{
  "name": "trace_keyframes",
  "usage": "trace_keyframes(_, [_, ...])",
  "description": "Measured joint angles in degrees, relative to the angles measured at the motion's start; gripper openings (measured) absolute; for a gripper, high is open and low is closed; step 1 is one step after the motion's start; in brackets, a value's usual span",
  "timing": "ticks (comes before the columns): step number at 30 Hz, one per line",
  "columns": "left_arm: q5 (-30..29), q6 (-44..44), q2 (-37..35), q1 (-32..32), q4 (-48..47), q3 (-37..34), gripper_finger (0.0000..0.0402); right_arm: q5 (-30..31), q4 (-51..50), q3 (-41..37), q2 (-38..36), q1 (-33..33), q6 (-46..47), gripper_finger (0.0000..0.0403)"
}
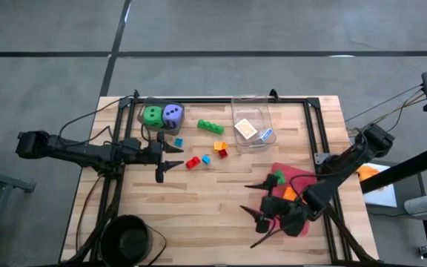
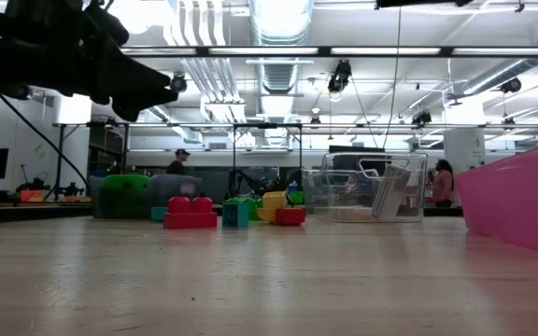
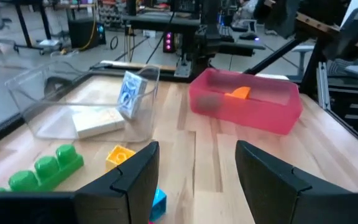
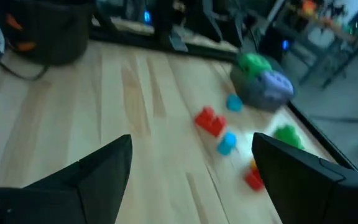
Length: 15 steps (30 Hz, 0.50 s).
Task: Pick & Place Toys
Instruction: Put the left red game piece into the pink bin
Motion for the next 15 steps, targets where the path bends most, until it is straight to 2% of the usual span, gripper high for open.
trace_keyframes(4, [0.0, -1.06, 0.0, 0.0, -2.88, 1.06, 0.0214, -8.37, 21.03, -6.58, 2.03, -3.25, -8.18, 0.0329])
trace_keyframes(9, [0.01, -2.12, 0.0, 0.0, -6.41, 2.58, 0.0214, -25.19, 47.96, -13.77, 5.87, -8.61, -14.97, 0.0329])
trace_keyframes(12, [0.01, -3.03, 0.0, 0.0, -8.43, 3.22, 0.0214, -32.11, 56.31, -16.78, 6.99, -11.85, -17.08, 0.0329])
trace_keyframes(15, [-0.02, -4.46, 0.0, 0.0, -11.03, 3.97, 0.0214, -35.68, 57.31, -19.34, 6.19, -15.16, -17.24, 0.0329])
